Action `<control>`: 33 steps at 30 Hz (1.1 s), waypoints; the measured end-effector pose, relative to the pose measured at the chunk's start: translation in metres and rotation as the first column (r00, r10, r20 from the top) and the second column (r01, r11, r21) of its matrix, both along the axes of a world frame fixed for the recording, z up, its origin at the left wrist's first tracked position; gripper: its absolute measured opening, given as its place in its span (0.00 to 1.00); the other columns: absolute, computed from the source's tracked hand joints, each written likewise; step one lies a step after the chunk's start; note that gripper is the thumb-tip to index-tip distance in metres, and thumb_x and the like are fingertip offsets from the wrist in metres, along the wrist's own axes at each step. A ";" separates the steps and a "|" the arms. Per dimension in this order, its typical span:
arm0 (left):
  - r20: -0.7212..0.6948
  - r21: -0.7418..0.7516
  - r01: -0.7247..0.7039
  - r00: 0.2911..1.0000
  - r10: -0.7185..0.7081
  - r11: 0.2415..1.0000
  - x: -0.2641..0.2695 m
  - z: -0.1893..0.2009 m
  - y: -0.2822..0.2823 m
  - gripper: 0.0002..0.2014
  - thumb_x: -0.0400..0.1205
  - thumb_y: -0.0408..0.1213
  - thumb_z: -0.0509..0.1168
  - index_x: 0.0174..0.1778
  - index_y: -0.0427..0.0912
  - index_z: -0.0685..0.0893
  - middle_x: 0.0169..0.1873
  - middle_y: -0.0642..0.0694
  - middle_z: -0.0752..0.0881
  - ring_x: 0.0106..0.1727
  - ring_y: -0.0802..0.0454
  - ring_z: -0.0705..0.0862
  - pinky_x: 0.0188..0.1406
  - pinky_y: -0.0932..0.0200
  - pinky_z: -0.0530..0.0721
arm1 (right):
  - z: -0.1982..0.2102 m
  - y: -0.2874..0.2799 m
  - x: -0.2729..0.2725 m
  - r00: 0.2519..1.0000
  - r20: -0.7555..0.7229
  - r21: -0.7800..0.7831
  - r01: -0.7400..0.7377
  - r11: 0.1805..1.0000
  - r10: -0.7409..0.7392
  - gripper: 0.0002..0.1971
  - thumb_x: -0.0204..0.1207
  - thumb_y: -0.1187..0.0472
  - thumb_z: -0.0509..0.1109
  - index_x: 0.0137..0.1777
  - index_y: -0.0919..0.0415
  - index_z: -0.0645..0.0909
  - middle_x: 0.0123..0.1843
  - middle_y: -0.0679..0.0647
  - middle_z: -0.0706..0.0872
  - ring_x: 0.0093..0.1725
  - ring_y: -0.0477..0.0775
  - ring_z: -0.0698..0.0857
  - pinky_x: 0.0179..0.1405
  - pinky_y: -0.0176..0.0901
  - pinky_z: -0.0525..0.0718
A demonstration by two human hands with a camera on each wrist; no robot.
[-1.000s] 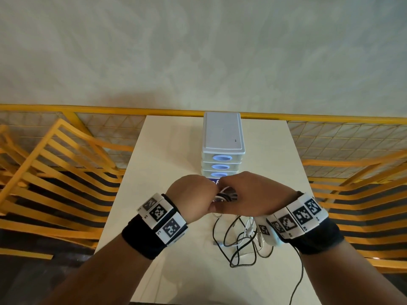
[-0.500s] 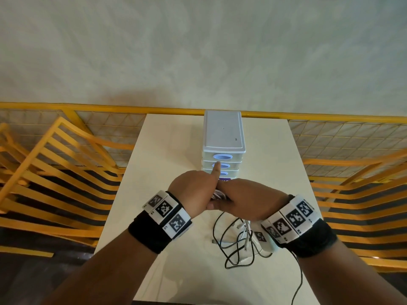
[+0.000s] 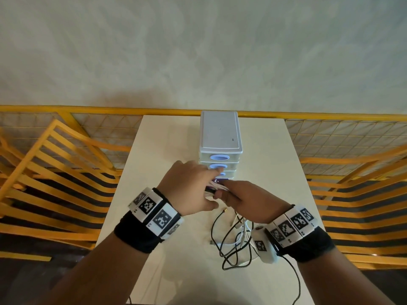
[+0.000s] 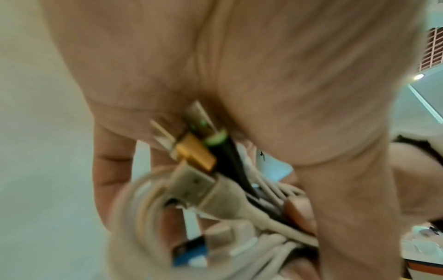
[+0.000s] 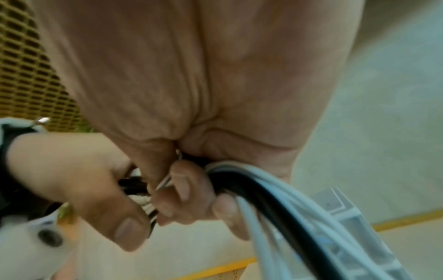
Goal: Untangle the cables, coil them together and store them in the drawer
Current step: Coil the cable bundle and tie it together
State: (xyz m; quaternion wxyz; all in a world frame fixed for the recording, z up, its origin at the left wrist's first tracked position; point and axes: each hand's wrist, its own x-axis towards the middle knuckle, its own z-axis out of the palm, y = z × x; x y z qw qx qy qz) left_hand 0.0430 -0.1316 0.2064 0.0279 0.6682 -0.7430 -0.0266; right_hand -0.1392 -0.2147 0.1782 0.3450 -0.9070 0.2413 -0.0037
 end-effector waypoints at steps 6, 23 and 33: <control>-0.626 -0.043 -0.459 0.705 0.334 0.888 0.019 0.003 0.017 0.57 0.65 0.82 0.63 0.84 0.48 0.65 0.65 0.55 0.85 0.59 0.58 0.86 0.54 0.56 0.86 | -0.002 -0.016 -0.015 0.955 0.212 0.170 0.172 0.970 -0.206 0.14 0.91 0.47 0.55 0.48 0.48 0.78 0.33 0.41 0.79 0.34 0.44 0.76 0.38 0.43 0.76; -0.918 0.197 -0.120 -0.371 0.140 0.973 -0.022 -0.005 -0.019 0.21 0.63 0.61 0.84 0.38 0.50 0.90 0.44 0.43 0.93 0.60 0.39 0.91 0.58 0.19 0.79 | 0.023 0.010 0.018 0.904 0.376 0.504 -0.017 0.864 -0.202 0.14 0.93 0.62 0.54 0.44 0.54 0.73 0.35 0.55 0.75 0.30 0.44 0.74 0.34 0.33 0.76; -0.881 0.110 -0.289 -0.471 -0.041 0.951 -0.018 0.008 -0.010 0.18 0.86 0.48 0.65 0.31 0.45 0.76 0.18 0.53 0.67 0.18 0.57 0.68 0.25 0.58 0.78 | -0.004 0.009 0.011 0.944 0.288 0.521 -0.012 0.853 -0.163 0.20 0.89 0.50 0.64 0.38 0.61 0.73 0.27 0.46 0.73 0.30 0.52 0.76 0.38 0.46 0.82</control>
